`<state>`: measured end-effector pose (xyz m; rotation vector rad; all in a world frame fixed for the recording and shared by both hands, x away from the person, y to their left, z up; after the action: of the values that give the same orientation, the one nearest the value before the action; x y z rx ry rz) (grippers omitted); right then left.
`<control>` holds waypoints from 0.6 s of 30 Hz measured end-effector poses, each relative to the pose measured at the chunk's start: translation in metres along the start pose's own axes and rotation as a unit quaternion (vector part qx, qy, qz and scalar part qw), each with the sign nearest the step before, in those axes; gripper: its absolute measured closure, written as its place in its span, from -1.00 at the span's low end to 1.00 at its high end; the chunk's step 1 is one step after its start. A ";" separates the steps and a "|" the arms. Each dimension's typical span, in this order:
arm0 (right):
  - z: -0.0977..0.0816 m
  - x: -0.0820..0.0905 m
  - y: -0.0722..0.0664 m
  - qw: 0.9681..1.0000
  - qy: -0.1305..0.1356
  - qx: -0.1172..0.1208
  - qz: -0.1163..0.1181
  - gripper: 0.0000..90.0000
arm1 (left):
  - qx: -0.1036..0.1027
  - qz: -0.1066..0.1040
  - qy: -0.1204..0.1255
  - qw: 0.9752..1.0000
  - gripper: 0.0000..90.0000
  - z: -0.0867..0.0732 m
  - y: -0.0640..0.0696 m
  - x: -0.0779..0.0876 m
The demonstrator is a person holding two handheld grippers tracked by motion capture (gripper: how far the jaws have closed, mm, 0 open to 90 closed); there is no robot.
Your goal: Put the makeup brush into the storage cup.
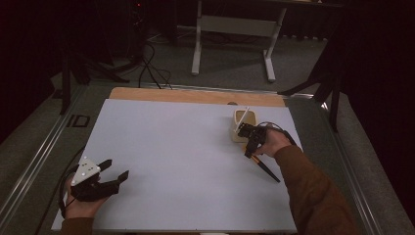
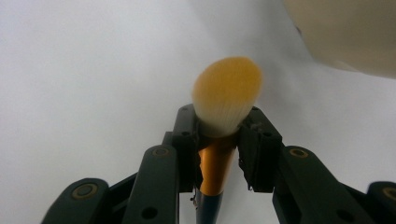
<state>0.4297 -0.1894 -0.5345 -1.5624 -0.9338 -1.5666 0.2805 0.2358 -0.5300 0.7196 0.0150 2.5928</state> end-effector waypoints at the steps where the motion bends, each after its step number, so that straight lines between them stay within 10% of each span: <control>1: 0.000 0.002 0.000 1.000 0.001 -0.001 0.000 0.54 | 0.000 0.000 0.000 1.000 -0.39 0.000 0.000 0.000; 18: -0.005 0.032 0.004 0.999 0.032 -0.009 -0.001 0.54 | 0.000 0.000 0.001 1.000 -0.39 0.000 0.000 0.000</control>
<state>0.4309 -0.1952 -0.5028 -1.5152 -0.8896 -1.6214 0.2804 0.2357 -0.5297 0.7168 0.0148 2.5941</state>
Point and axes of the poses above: each handheld gripper's, and its own axes: x roughly backward along the jaws, z roughly out of its top, y roughly to its right, the point moved 8 cm from there along -x, roughly forward along the jaws, and after that the axes turned 6 degrees about x, right-handed, at the moved point
